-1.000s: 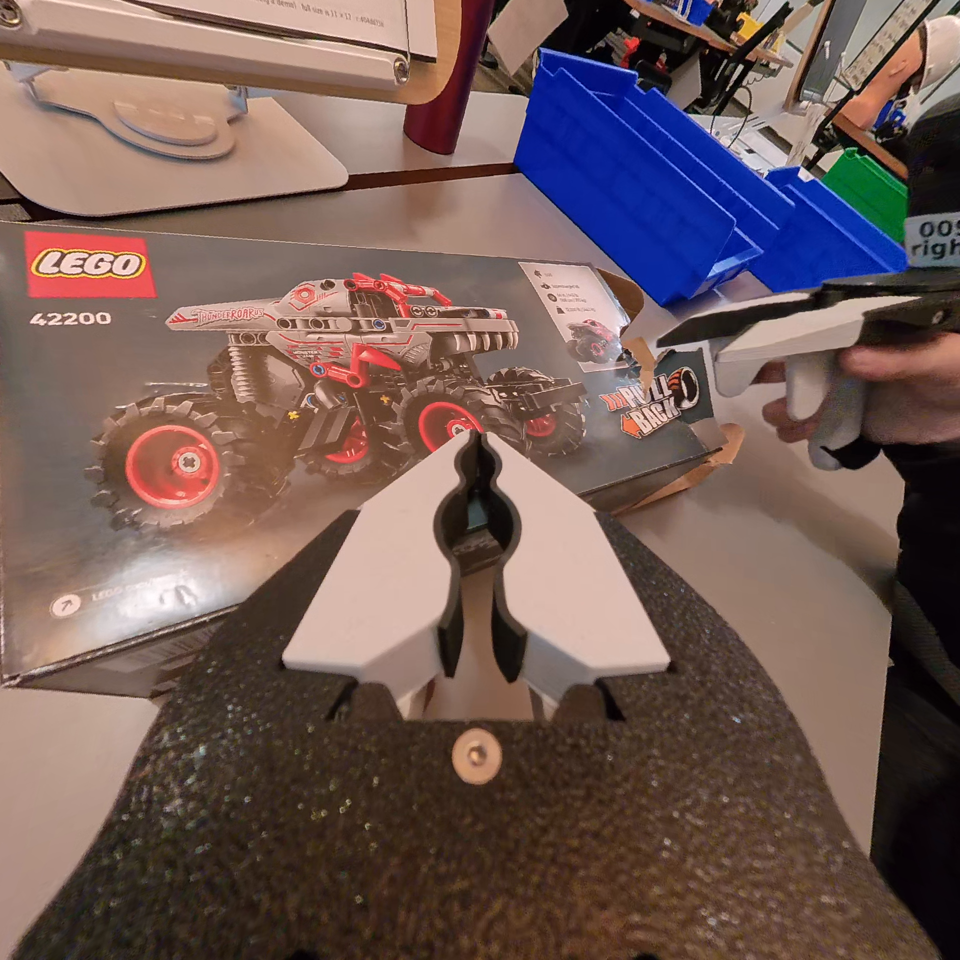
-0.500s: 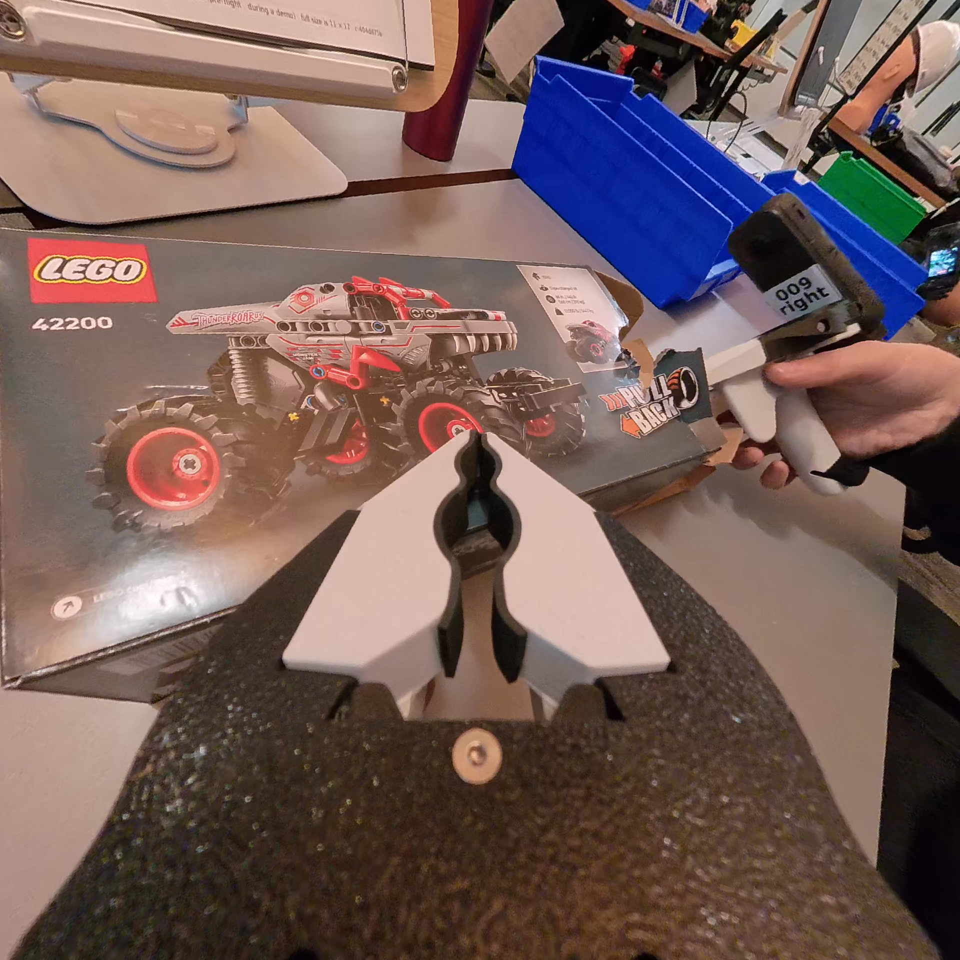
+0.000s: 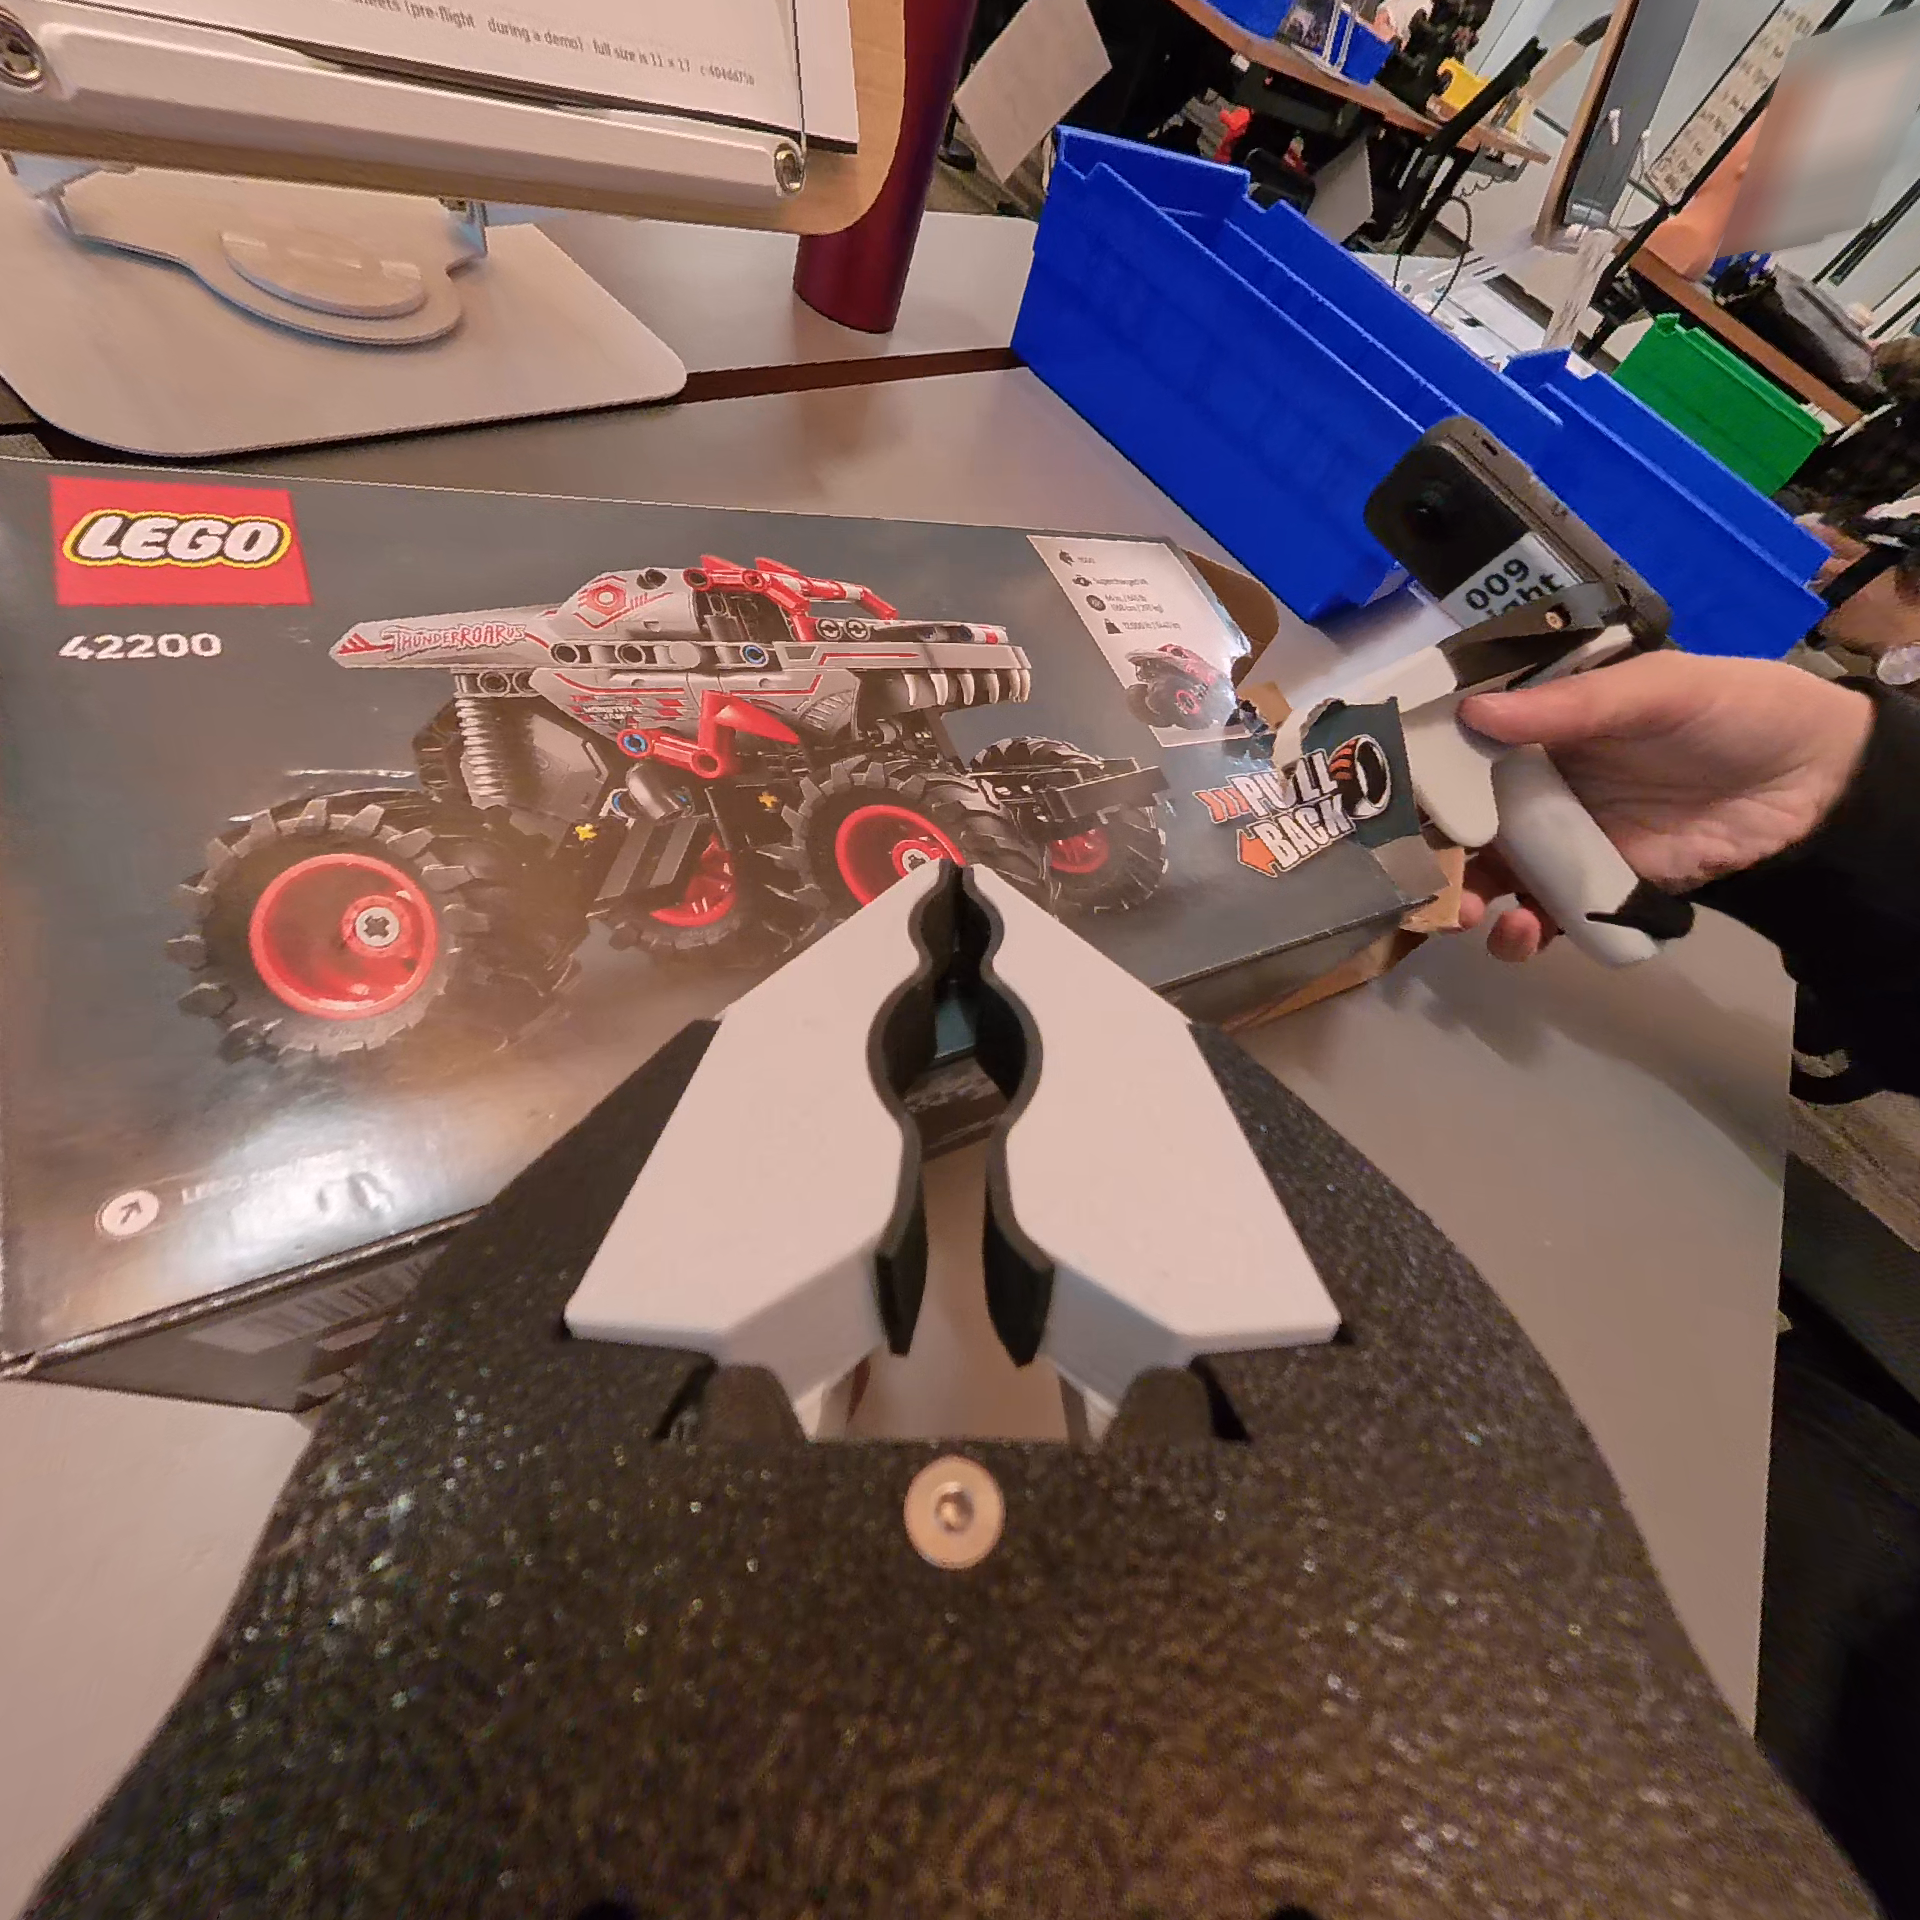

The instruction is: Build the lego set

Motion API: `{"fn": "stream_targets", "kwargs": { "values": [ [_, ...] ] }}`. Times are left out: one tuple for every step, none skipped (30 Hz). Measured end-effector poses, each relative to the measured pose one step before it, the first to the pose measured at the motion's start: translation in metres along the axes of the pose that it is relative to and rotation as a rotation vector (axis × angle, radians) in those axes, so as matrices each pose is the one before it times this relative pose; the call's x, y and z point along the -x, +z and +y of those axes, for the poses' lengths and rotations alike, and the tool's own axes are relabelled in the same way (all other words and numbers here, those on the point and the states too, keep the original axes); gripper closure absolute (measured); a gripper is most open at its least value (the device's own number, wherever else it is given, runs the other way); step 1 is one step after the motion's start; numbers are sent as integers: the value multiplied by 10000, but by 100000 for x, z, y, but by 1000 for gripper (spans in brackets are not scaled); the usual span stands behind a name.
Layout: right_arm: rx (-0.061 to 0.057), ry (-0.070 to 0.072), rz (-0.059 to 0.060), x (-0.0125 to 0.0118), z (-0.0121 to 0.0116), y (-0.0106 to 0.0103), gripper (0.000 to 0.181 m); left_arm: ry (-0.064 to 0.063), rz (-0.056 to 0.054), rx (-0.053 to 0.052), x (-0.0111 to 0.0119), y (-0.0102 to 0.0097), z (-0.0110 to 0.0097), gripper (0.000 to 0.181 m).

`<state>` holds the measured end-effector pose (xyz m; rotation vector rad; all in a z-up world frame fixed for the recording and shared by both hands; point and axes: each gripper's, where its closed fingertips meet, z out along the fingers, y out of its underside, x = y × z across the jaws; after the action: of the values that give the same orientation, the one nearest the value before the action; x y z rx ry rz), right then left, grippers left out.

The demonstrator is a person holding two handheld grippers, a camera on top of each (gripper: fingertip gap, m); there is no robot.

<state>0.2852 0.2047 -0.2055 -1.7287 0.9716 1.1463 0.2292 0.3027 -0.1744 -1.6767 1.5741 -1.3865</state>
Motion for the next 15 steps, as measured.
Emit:
{"fn": "stream_targets", "kwargs": {
  "values": [
    [127, -29, -11, 23, -1, 52, 144, -10, 13, 3, -4, 9, -10, 181],
    [101, 16, -5, -5, -34, 69, 144, -24, 21, -1, -6, -8, -3, 181],
    [137, 21, -133, 168, 29, 37, 140, -18, 20, -7, -6, 3, 0, 181],
    [220, 10, -317, 382, 50, 87, 133, -1, 9, -1, -6, -11, 1, 181],
    [117, 47, -180, 151, 9, 27, 132, 8, -3, 7, 1, -2, 13, 181],
    [25, 31, -7, -123, -69, 39, 135, 11, -8, 9, -3, -4, 9, 181],
    [56, -90, -29, -145, 31, 19, 139, 5, -10, 7, -3, 6, 1, 181],
    [84, -88, -35, -141, 90, 8, 144, -1, -7, 5, 11, 5, 3, 181],
    [22, 29, -100, -27, -14, -20, 146, -1, -1, 0, 2, 9, -5, 181],
    [11, 44, -49, -67, -16, -31, 151, -2, 2, 2, -4, -1, 2, 181],
    [-9, -131, -48, -55, -32, -79, 166, 10, -11, 14, 13, -7, 23, 181],
    [-48, -140, -346, 409, -107, -141, 181, 24, -21, 7, 19, 4, 18, 181],
    [21, 81, -59, 54, 29, -34, 181, 9, -16, -7, 23, 12, 1, 181],
    [75, -211, 12, 108, 173, 18, 181, -7, -31, 4, 34, 13, 11, 181],
    [119, -361, 26, 184, 233, 76, 181, -2, -60, 9, 68, 12, 21, 181]
  ]
}}
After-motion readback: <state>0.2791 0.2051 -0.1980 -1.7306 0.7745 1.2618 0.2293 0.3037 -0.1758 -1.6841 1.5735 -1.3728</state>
